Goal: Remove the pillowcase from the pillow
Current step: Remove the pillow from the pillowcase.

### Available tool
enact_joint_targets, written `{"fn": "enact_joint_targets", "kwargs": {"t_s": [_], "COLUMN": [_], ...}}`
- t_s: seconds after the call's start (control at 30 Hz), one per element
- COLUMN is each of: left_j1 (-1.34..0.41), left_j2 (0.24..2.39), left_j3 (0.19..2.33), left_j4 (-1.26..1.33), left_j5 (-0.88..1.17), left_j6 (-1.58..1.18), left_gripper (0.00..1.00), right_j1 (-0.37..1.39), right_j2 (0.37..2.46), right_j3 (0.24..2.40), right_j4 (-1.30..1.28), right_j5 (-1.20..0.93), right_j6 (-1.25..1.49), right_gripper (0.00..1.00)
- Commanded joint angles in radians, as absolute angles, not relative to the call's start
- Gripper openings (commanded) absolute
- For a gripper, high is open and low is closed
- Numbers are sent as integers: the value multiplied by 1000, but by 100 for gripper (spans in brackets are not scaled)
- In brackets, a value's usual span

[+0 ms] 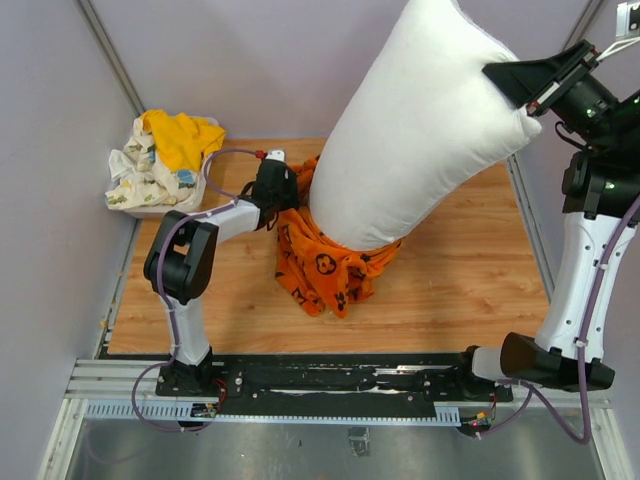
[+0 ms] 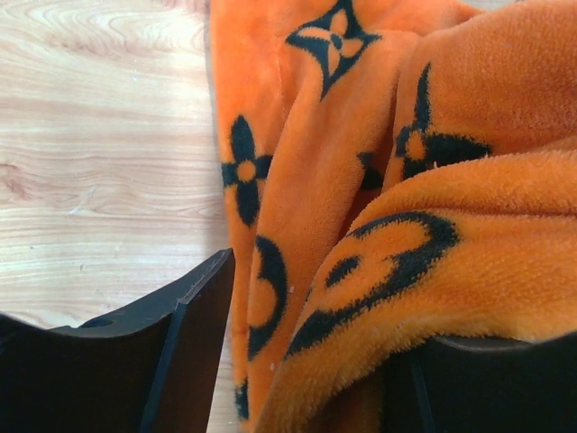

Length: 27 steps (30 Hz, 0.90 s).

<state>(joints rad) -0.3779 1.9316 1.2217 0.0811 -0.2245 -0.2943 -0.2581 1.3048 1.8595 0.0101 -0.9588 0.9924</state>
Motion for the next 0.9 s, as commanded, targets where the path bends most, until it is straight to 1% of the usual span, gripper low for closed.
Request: {"fn": "enact_joint_targets", "kwargs": {"t_s": [0.0,0.1,0.17,0.2,0.3,0.4,0.47,0.5,0.57,0.6,0.67,0.73,0.8,0.87], "left_j1": [-329,-328,-323,-319,-318,-329,-371,-393,-425,-428,-428,-428,-428,-428], "left_j2": [1947,1934,1922,1914,1863,1750,1621,1559,1426,1384,1311,1264,1268,1347], "left_j3": [1191,1180,1173,1170,1172,1192,1193,1192,1197,1200,1199,1179,1172,1231], "left_j4": [-41,-43,-44,-48,-63,-121,-130,-120,-105,-98,-74,-22,24,-1], "left_j5": [-405,-405,-406,-400,-350,-235,-207,-186,-82,20,109,136,111,36], "left_j6": [-246,-240,-237,-236,-234,-224,-197,-179,-162,-164,-185,-201,-202,-185], "left_gripper": [60,60,61,61,65,69,77,84,97,99,99,99,99,99], "right_j1": [-270,-278,-280,-279,-278,-254,-210,-184,-130,-105,-71,-49,-25,8], "right_j2": [1272,1312,1316,1305,1237,1170,1133,1119,1105,1102,1104,1109,1114,1113], "right_j3": [2165,2263,2261,2226,1986,1736,1591,1547,1492,1471,1443,1427,1415,1403], "right_j4": [152,107,107,123,249,337,329,308,259,246,241,241,242,244], "right_j5": [-812,-800,-808,-814,-837,-887,-898,-895,-893,-894,-898,-904,-913,-916], "right_j6": [971,956,958,965,1023,1043,986,946,869,840,812,804,800,797], "right_gripper": [1,1,1,1,1,1,1,1,1,1,1,1,1,1]}}
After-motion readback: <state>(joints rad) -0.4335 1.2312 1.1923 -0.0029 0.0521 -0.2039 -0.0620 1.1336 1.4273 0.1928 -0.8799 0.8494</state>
